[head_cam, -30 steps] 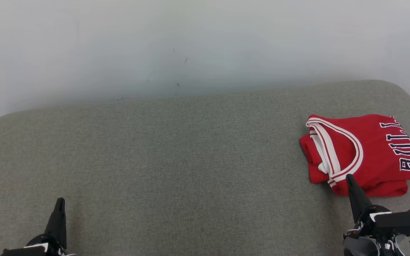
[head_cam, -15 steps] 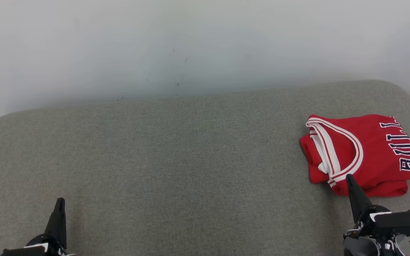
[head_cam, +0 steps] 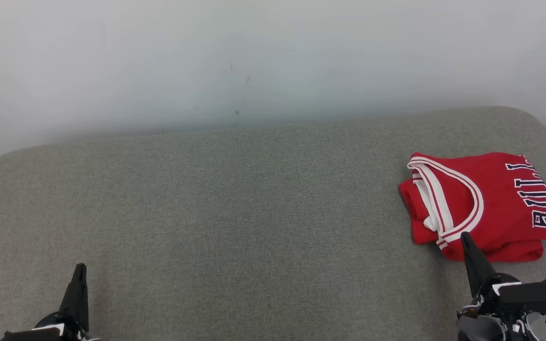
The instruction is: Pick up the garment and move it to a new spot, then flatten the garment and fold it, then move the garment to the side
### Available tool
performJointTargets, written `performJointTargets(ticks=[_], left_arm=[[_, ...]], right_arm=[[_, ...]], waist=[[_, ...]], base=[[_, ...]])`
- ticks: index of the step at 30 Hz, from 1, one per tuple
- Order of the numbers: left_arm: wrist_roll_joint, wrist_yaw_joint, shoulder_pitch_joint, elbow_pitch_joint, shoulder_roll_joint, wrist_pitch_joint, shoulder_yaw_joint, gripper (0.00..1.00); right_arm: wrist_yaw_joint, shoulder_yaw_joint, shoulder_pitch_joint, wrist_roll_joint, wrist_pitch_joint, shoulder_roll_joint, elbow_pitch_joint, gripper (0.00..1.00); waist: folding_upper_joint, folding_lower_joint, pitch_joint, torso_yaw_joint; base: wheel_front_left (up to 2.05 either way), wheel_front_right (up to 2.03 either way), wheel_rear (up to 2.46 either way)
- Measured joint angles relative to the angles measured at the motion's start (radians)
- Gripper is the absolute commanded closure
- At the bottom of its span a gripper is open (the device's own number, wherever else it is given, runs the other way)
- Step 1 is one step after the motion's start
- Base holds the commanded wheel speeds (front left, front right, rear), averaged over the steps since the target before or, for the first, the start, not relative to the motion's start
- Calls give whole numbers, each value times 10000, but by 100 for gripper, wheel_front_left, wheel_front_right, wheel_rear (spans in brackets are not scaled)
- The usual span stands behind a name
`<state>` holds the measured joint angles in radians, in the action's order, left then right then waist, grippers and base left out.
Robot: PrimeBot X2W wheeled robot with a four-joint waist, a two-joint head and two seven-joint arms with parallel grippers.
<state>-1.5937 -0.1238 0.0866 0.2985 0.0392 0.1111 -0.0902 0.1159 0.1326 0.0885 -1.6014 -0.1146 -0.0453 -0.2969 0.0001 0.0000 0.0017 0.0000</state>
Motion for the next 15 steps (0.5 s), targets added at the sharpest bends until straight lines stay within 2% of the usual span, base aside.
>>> performJointTargets(ticks=[15], left_arm=[[0,0,0,-2,-2,0,2,100]], right_arm=[[2,0,0,0,0,0,0,100]], waist=[[0,0,0,0]], base=[[0,0,0]])
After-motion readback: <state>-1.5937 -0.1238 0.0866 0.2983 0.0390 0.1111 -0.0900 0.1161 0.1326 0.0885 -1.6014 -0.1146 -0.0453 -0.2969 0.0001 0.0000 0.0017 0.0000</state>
